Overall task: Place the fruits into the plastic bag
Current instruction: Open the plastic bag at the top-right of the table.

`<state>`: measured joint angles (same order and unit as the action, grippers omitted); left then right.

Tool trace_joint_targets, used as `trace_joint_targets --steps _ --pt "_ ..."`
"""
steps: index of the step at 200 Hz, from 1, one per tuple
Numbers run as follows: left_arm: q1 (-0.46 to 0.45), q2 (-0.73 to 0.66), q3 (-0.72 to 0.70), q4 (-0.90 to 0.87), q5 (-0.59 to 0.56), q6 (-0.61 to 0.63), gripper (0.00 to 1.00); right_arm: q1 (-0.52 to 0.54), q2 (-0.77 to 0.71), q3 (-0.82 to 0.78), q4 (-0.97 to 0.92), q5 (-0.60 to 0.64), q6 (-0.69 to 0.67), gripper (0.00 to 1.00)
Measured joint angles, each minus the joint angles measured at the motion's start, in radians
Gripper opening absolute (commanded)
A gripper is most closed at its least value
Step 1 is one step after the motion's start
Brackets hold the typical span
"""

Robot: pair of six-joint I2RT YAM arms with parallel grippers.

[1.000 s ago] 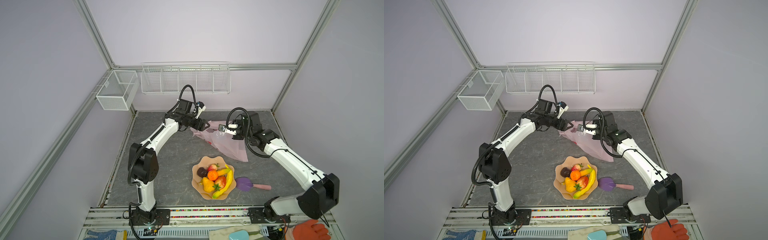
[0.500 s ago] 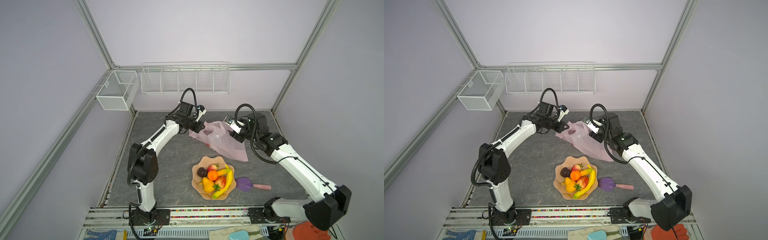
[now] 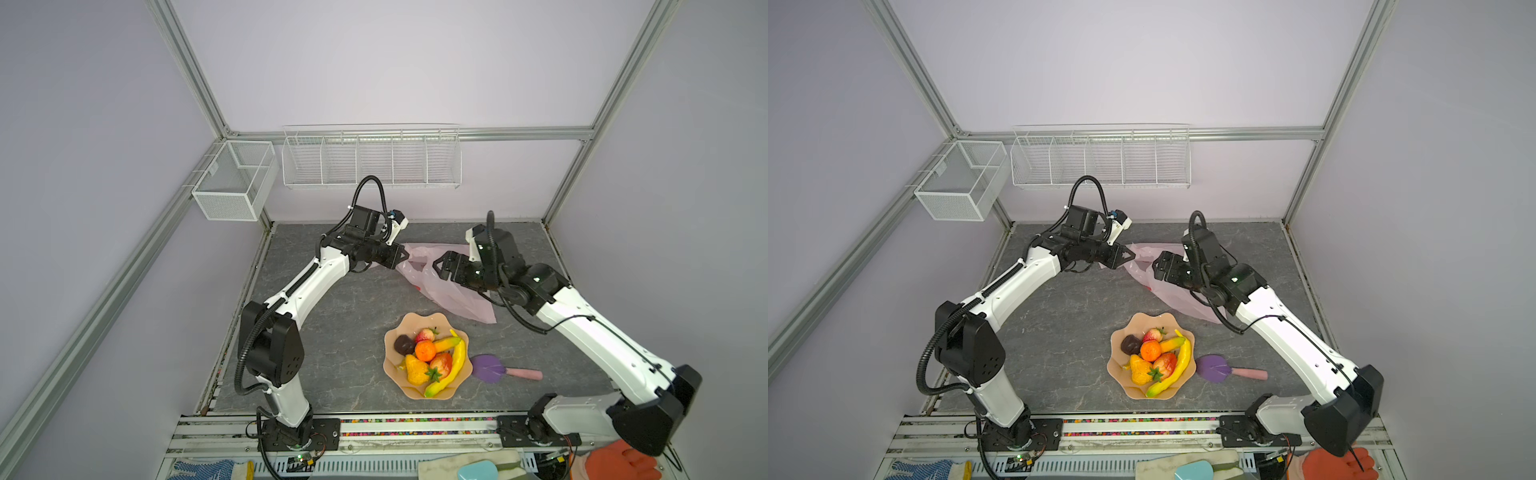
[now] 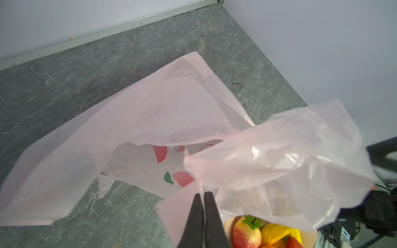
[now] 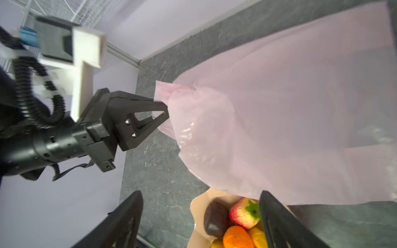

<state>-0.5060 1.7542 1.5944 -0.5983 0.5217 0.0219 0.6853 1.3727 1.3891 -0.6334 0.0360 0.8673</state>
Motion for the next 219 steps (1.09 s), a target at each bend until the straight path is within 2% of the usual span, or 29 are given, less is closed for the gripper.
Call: trace_joint_targets --steps 40,91,108,114,133,151,166,187,208,219 --pt "0.0 -0.01 -0.053 0.024 0.026 -0.019 0.0 0.049 0.087 0.033 -0.05 0.04 0.137 0.83" --pt "-0.021 -0.028 -0.12 0.063 0.088 -0.035 0.0 0.037 0.12 0.035 -0.107 0.16 0.172 0.78" --pt "-0.039 -0.042 -0.135 0.079 0.116 -0.039 0.0 0.027 0.148 0.044 -0.118 0.192 0.163 0.64" --pt "-0.045 -0.045 -0.137 0.086 0.125 -0.04 0.0 0.023 0.158 0.045 -0.119 0.201 0.149 0.55" --pt "-0.069 -0.053 -0.147 0.117 0.158 -0.049 0.0 0.008 0.185 0.046 -0.137 0.234 0.107 0.36" --pt "-0.091 -0.056 -0.161 0.165 0.187 -0.068 0.0 -0.024 0.19 0.044 -0.146 0.245 0.058 0.28" --pt "-0.113 -0.056 -0.172 0.209 0.206 -0.093 0.0 -0.069 0.19 0.044 -0.147 0.248 -0.023 0.17" --pt "-0.144 -0.056 -0.184 0.281 0.231 -0.142 0.23 -0.116 0.187 0.044 -0.143 0.248 -0.13 0.07" --pt "-0.156 -0.056 -0.206 0.364 0.248 -0.202 0.58 -0.139 0.159 0.035 -0.128 0.242 -0.272 0.07" --pt "-0.156 -0.058 -0.213 0.391 0.246 -0.23 0.68 -0.147 0.128 0.019 -0.117 0.234 -0.352 0.06"
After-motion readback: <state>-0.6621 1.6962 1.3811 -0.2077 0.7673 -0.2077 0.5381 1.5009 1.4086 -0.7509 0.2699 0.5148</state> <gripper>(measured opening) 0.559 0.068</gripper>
